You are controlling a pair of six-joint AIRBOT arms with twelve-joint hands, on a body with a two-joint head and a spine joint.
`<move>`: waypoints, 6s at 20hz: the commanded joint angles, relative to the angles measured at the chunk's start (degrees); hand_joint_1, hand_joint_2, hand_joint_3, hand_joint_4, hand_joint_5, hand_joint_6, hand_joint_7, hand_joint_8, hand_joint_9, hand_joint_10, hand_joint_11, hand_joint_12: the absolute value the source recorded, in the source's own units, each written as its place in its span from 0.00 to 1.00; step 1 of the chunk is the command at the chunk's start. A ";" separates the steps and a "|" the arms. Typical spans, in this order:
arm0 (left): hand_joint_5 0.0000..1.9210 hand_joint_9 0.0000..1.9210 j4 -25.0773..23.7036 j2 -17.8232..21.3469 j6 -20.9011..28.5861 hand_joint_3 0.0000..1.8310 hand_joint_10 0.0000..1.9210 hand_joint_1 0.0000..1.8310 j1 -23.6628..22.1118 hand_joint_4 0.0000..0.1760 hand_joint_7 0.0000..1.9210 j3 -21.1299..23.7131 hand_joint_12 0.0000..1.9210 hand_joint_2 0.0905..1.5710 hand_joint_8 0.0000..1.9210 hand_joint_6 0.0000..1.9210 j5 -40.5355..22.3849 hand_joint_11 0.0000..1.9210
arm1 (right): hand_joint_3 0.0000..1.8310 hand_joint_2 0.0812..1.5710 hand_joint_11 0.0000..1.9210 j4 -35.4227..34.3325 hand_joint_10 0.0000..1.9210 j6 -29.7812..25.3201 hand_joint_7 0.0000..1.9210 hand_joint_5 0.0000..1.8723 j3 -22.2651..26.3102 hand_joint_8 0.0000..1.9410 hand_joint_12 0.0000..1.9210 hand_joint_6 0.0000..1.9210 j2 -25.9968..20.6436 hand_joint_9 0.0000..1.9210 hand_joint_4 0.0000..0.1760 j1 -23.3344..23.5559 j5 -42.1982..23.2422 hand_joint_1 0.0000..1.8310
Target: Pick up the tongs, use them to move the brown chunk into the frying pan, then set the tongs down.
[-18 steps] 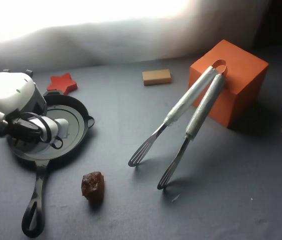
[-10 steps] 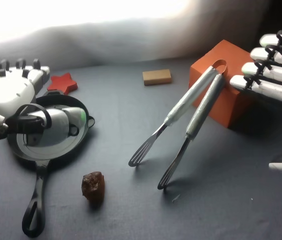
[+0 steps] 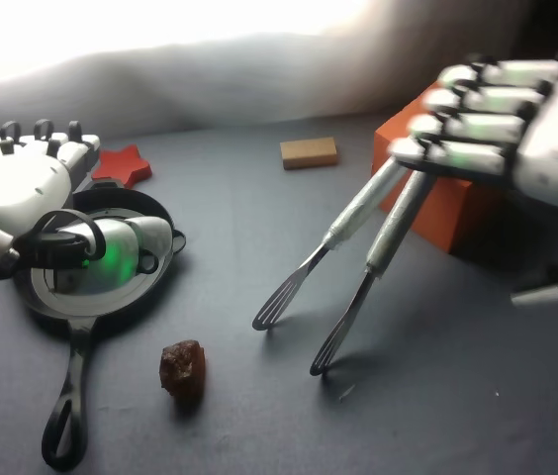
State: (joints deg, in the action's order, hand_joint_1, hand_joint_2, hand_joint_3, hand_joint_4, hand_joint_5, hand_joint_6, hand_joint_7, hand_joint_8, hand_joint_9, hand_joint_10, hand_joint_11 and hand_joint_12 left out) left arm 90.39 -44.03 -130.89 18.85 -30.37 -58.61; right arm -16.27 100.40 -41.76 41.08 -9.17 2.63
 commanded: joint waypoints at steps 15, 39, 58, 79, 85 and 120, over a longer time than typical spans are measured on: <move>0.00 0.00 1.08 0.61 -0.20 0.00 0.00 0.00 -0.80 0.04 0.00 1.09 0.01 0.81 0.00 0.00 -4.35 0.01 | 0.00 0.56 0.00 13.84 0.00 -10.59 0.00 0.00 -14.21 0.00 0.00 0.00 20.03 0.00 0.00 7.83 14.25 0.61; 0.00 0.00 1.22 -0.25 0.43 0.00 0.00 0.02 -1.07 0.05 0.00 1.89 0.08 0.81 0.00 0.00 -7.33 0.00 | 0.00 0.56 0.00 41.34 0.00 -38.24 0.00 0.00 -30.40 0.00 0.00 0.00 36.69 0.00 0.00 1.71 19.56 0.60; 0.00 0.00 0.54 -0.33 0.17 0.00 0.00 0.02 -1.18 0.08 0.00 1.74 0.11 0.81 0.00 0.00 -6.47 0.00 | 0.00 0.66 0.01 41.32 0.06 -40.24 0.34 0.32 -31.13 0.02 0.71 0.05 37.30 0.30 0.00 -0.69 17.98 0.56; 0.00 0.00 0.79 -0.34 0.57 0.00 0.00 0.03 -1.26 0.09 0.00 1.72 0.08 0.81 0.00 0.00 -10.71 0.00 | 0.00 0.77 0.27 58.50 0.21 -66.26 0.58 0.41 -19.90 0.02 0.73 0.68 32.43 0.50 0.00 10.13 30.24 0.60; 0.00 0.00 1.35 -0.33 1.87 0.00 0.00 0.02 -1.43 0.10 0.00 3.34 0.08 0.81 0.00 0.00 -24.70 0.00 | 0.00 0.77 0.25 75.29 0.25 -87.78 0.57 0.40 -8.99 0.01 0.76 0.69 30.92 0.47 0.00 9.94 42.97 0.60; 0.00 0.00 8.67 -1.59 1.41 0.00 0.00 0.03 -2.35 0.15 0.00 6.84 0.09 0.81 0.00 0.00 -35.91 0.00 | 0.00 0.73 0.15 83.87 0.31 -111.85 0.50 0.37 -8.47 0.00 0.79 0.17 43.72 0.37 0.00 4.22 52.84 0.58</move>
State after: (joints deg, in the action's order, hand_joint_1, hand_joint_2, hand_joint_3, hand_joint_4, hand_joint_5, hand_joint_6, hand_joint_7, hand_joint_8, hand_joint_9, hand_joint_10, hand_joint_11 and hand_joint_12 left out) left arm 104.03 -45.63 -129.56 16.78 -23.46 -91.33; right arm 63.42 -11.35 -50.35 85.01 -5.32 55.86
